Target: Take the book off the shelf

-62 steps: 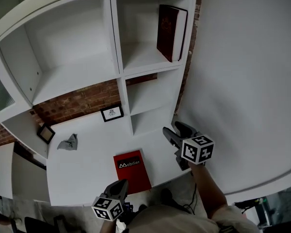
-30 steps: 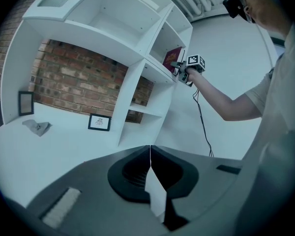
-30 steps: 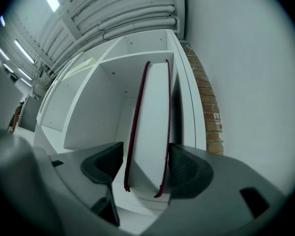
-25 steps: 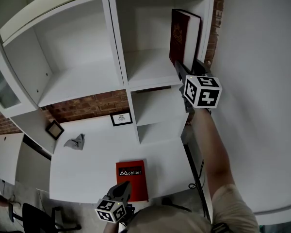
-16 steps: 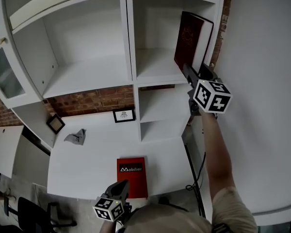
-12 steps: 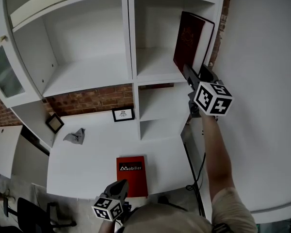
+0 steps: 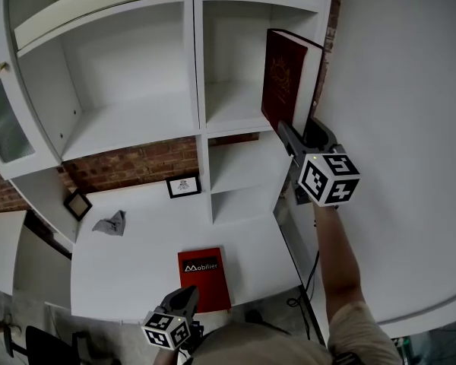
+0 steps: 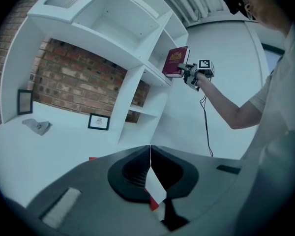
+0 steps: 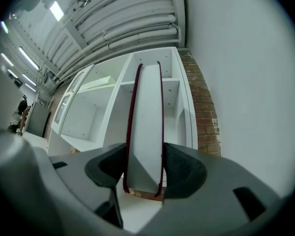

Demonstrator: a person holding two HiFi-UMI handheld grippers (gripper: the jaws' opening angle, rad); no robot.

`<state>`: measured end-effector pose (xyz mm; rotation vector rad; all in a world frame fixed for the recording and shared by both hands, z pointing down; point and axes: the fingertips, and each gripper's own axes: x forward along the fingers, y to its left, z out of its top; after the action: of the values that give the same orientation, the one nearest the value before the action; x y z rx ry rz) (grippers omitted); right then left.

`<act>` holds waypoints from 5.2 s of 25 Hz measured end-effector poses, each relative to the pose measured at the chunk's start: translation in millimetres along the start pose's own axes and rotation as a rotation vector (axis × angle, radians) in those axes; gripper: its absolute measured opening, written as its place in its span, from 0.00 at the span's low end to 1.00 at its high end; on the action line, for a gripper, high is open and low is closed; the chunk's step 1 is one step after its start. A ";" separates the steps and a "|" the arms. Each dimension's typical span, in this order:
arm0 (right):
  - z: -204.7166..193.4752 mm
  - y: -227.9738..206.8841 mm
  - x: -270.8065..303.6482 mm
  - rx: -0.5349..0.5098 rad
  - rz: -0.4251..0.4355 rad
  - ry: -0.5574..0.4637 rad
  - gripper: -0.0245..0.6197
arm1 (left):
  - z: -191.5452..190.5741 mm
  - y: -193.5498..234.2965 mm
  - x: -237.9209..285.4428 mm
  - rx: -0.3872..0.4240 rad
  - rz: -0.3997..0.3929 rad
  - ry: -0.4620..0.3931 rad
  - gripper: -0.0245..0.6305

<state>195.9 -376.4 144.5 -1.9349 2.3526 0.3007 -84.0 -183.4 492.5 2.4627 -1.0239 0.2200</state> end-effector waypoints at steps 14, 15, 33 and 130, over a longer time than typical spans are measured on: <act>6.9 55.0 -99.9 -0.177 -0.072 0.019 0.36 | -28.3 -9.3 -36.3 0.015 -0.116 0.043 0.05; 2.9 59.4 -107.6 -0.184 -0.075 0.029 0.36 | -32.2 -10.2 -38.1 0.014 -0.125 0.051 0.05; -130.6 77.2 -209.1 0.207 0.024 0.243 0.36 | -53.4 -39.4 -34.6 0.025 -0.129 0.087 0.05; -256.3 271.9 -272.7 0.771 0.811 0.681 0.05 | -54.6 -14.2 -58.5 -0.050 0.211 0.020 0.05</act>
<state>0.1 -115.9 472.8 -0.7268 2.8522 -1.2181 -114.0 -112.1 517.2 2.3024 -1.2659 0.2827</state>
